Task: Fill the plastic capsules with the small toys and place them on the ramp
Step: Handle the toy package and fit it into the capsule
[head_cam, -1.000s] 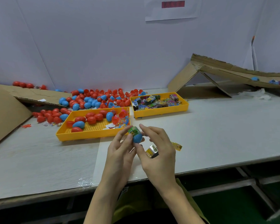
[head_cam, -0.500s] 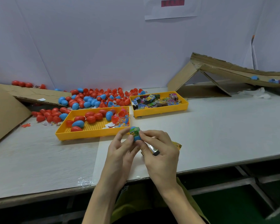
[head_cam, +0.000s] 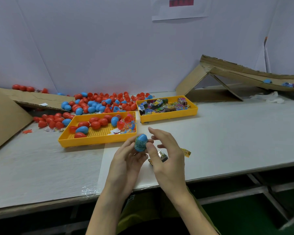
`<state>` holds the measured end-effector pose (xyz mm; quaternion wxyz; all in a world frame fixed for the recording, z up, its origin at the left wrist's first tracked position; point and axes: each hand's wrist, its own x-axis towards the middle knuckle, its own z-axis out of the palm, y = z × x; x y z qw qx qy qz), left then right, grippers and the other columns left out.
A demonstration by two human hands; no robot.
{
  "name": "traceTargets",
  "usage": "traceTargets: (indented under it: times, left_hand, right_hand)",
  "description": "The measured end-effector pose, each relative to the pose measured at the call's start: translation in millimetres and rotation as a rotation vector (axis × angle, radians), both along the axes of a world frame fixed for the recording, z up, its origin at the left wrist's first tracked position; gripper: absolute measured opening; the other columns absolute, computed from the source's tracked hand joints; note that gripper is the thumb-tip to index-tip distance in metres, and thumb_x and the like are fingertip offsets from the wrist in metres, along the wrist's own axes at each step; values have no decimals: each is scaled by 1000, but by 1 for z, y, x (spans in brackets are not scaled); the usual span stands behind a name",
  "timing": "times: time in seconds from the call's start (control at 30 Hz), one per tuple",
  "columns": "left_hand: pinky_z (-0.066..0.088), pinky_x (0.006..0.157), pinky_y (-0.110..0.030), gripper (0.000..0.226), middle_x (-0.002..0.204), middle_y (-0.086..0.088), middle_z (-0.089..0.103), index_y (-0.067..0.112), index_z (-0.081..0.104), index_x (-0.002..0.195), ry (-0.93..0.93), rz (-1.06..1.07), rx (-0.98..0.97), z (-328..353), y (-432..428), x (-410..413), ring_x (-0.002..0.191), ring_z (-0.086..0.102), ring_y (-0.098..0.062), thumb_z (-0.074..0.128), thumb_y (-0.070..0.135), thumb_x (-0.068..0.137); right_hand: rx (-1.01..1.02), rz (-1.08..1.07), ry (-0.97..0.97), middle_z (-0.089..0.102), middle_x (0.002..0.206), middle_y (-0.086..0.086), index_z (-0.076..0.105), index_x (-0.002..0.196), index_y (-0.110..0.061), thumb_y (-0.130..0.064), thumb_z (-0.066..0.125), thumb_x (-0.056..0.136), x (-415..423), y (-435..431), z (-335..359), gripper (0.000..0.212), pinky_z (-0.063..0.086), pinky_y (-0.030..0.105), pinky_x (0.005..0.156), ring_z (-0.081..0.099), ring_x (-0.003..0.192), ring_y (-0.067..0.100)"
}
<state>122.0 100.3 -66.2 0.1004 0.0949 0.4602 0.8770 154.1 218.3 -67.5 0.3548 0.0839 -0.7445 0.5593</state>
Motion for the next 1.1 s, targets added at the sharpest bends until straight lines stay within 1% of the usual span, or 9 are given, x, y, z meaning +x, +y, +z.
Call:
traceTargets:
  times: [0.07, 0.17, 0.3, 0.4, 0.5, 0.7, 0.87, 1.0, 1.1]
  left_hand:
    - [56, 90, -33, 31, 115, -18, 71, 8, 74, 112, 15, -5, -8, 0, 1, 0, 103, 69, -21, 54, 20, 90]
    - [59, 86, -33, 32, 112, -16, 72, 9, 75, 111, 19, 9, -40, -1, 3, 0, 102, 70, -22, 52, 24, 95]
    - [53, 93, -41, 45, 123, -22, 67, 5, 62, 128, 48, 1, -99, 4, 5, 4, 109, 66, -30, 55, 35, 94]
    - [51, 93, -42, 42, 123, -20, 67, 8, 59, 131, 70, -48, -117, 4, 4, 4, 111, 66, -31, 54, 29, 95]
    - [55, 89, -40, 40, 125, -19, 66, 7, 53, 135, 89, -88, -120, 5, 5, 5, 114, 66, -33, 45, 26, 100]
    - [57, 82, -33, 34, 115, -14, 68, 10, 60, 129, 98, -73, -144, 4, 9, 7, 104, 68, -23, 41, 18, 102]
    - [58, 78, -28, 36, 116, -9, 69, 17, 64, 127, 113, -6, -60, 7, 7, 9, 102, 69, -18, 60, 28, 93]
    - [57, 79, -26, 26, 116, -6, 72, 26, 73, 115, 135, 34, -60, 7, 7, 11, 108, 69, -21, 66, 22, 90]
    - [57, 79, -25, 27, 113, -7, 73, 25, 74, 111, 135, 48, -50, 7, 7, 11, 107, 70, -21, 62, 21, 87]
  right_hand:
    - [12, 26, -11, 66, 118, -15, 67, 123, -24, -23, 62, 93, 0, -1, 0, 30, 44, 7, 87, 59, 112, 2]
    - [-11, -5, -28, 68, 110, -19, 69, 118, -26, -25, 64, 93, 0, 0, -1, 26, 44, 6, 85, 61, 107, 0]
    - [-126, -30, -63, 67, 103, -25, 65, 115, -36, -25, 66, 93, 0, 1, 0, 25, 51, 13, 83, 63, 102, -3]
    - [-173, -62, -31, 70, 99, -18, 68, 104, -29, -24, 66, 92, 1, 1, 0, 13, 54, 19, 82, 66, 98, 3]
    - [-127, -51, -8, 69, 104, -18, 70, 104, -25, -25, 65, 94, 2, 2, 1, 11, 53, 17, 80, 65, 100, 6]
    - [35, 3, 18, 60, 121, -8, 69, 121, -23, -19, 75, 86, 0, 0, -2, 36, 49, 7, 86, 56, 115, 2]
    - [79, -1, 32, 59, 122, -17, 62, 130, -24, -14, 76, 85, 0, 0, -4, 48, 46, 6, 88, 56, 115, -3]
    - [69, -43, 94, 61, 124, -13, 67, 124, -24, -18, 75, 85, 1, 0, -5, 40, 48, 10, 90, 58, 115, 2]
    - [51, -49, 141, 64, 118, -11, 72, 118, -18, -12, 75, 85, 0, 0, -6, 34, 50, 13, 90, 61, 111, 3]
